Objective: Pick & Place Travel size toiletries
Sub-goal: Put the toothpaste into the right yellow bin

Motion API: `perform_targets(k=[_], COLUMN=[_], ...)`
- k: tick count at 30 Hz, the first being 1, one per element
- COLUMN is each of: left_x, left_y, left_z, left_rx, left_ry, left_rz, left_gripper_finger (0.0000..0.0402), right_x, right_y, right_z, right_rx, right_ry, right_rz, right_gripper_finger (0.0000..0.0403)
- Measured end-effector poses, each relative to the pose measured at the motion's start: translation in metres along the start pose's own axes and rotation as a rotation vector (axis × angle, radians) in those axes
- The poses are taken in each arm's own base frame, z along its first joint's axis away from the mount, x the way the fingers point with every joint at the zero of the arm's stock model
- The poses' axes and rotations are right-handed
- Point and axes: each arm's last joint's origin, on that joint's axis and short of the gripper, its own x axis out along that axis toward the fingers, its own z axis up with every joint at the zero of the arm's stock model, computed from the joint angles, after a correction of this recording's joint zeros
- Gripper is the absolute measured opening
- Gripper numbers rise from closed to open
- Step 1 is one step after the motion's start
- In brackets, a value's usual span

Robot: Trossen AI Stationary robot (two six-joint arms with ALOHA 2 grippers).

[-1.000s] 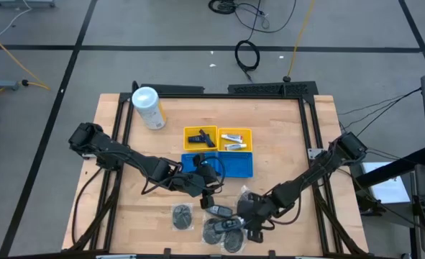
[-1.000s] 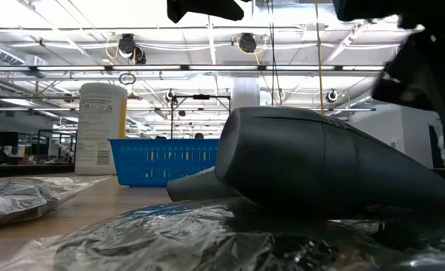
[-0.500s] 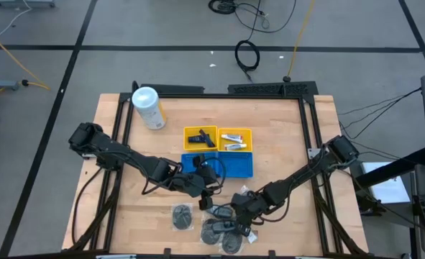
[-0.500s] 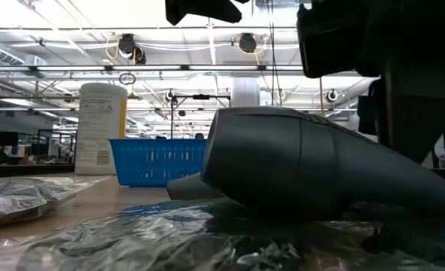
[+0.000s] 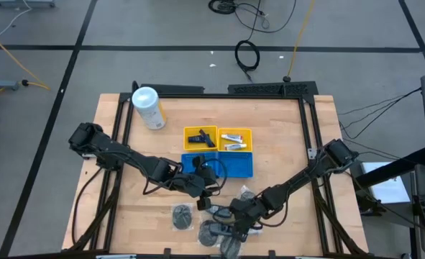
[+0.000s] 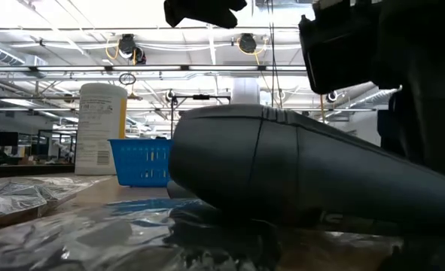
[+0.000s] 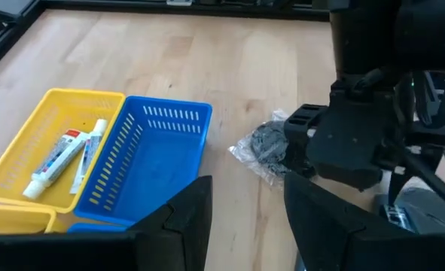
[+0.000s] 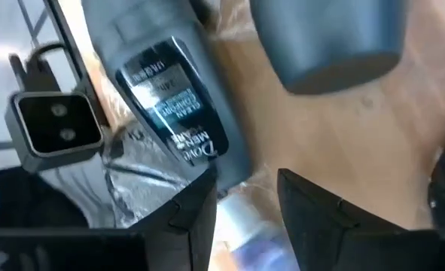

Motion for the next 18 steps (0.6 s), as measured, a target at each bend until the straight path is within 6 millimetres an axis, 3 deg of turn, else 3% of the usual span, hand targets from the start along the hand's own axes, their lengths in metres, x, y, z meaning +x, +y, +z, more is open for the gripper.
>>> perform_targets(k=[18], left_x=[0.0], left_y=[0.001], left_z=[-0.002], left_rx=[0.032], left_ry=[0.016], left_rz=[0.007], left_gripper_finger=[0.0161], right_x=[-0.001], right_y=[-0.01], right_z=[0.014], right_rx=[-0.114], right_ry=[0.115], right_rz=[0.046], right_gripper_finger=[0.0134])
